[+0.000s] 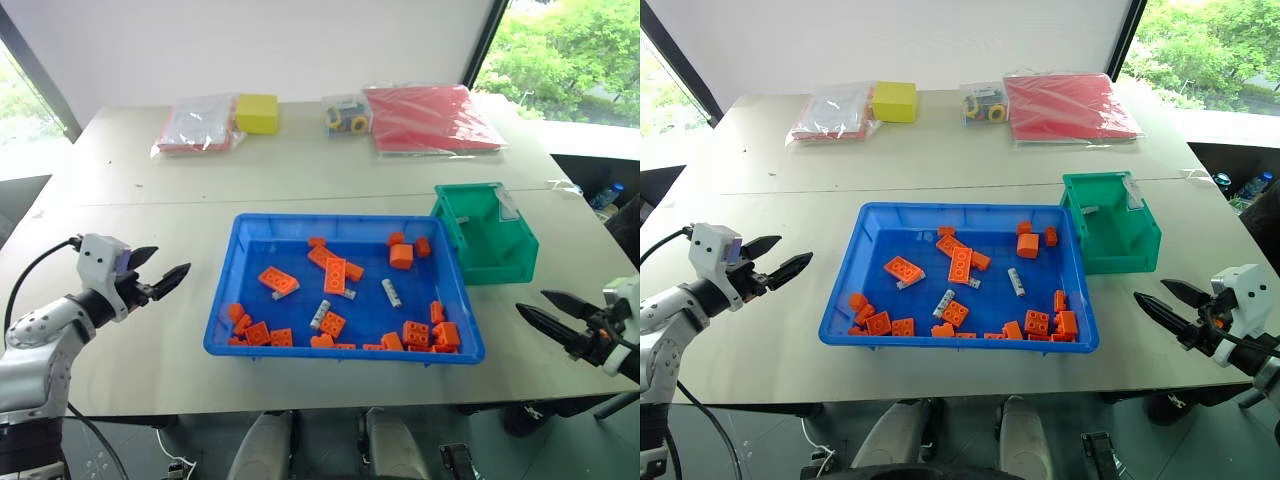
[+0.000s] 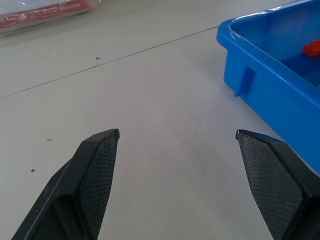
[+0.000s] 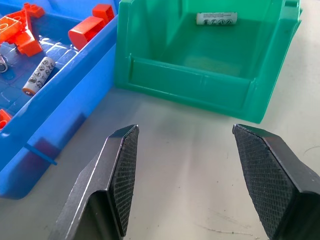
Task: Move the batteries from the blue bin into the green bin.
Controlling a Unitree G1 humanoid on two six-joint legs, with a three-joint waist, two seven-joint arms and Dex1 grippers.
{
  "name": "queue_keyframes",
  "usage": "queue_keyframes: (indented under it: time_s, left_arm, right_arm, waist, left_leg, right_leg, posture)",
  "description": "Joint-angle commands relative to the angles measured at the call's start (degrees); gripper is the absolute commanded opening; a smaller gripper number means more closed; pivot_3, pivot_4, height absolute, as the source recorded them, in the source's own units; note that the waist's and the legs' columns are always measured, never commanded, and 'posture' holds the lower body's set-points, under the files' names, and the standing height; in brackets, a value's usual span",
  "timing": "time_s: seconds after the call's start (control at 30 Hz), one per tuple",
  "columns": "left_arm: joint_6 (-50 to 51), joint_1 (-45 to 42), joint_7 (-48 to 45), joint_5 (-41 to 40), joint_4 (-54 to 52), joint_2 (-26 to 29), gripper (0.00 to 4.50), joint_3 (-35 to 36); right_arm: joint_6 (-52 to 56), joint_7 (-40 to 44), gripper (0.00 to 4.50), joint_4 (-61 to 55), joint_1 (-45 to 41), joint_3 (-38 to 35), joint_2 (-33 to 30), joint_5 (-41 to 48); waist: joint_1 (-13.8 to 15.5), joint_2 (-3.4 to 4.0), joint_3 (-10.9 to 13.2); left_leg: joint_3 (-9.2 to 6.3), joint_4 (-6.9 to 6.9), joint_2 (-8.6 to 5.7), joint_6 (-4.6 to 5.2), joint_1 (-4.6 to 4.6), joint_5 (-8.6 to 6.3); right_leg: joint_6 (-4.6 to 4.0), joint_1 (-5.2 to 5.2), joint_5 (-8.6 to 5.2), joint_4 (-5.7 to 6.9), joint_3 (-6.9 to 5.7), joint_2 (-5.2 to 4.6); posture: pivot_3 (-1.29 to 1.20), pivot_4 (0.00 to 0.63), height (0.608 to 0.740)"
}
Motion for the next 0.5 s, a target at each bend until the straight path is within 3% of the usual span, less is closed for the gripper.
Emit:
queue_keyframes:
  time_s: [0.03,0.5]
  left_arm:
    - [-0.7,-0.7,-0.3,-0.9,-1.6,0.8,3.91,1.4]
    - [1.4,-1.9,-1.2,-2.8,-2.0,1.1,3.91,0.9]
  right_arm:
    - [-0.8,-0.1,3.06,-0.8,-0.5,-0.7,-0.4,-0.2]
    - [-0.7,-1.6,3.06,-2.4,-0.3,-1.6,0.1,-0.8]
  waist:
    - [0.0,0.00,0.0]
    - [0.0,0.00,0.0]
  left_leg:
    - [0.00,0.00,0.00,0.00,0.00,0.00]
    - [0.00,0.00,0.00,0.00,0.00,0.00]
  right_leg:
    - [0.00,0.00,0.00,0.00,0.00,0.00]
    - [0.00,0.00,0.00,0.00,0.00,0.01]
  posture:
    - [0.00,0.150,0.735]
    - [0.00,0.150,0.735]
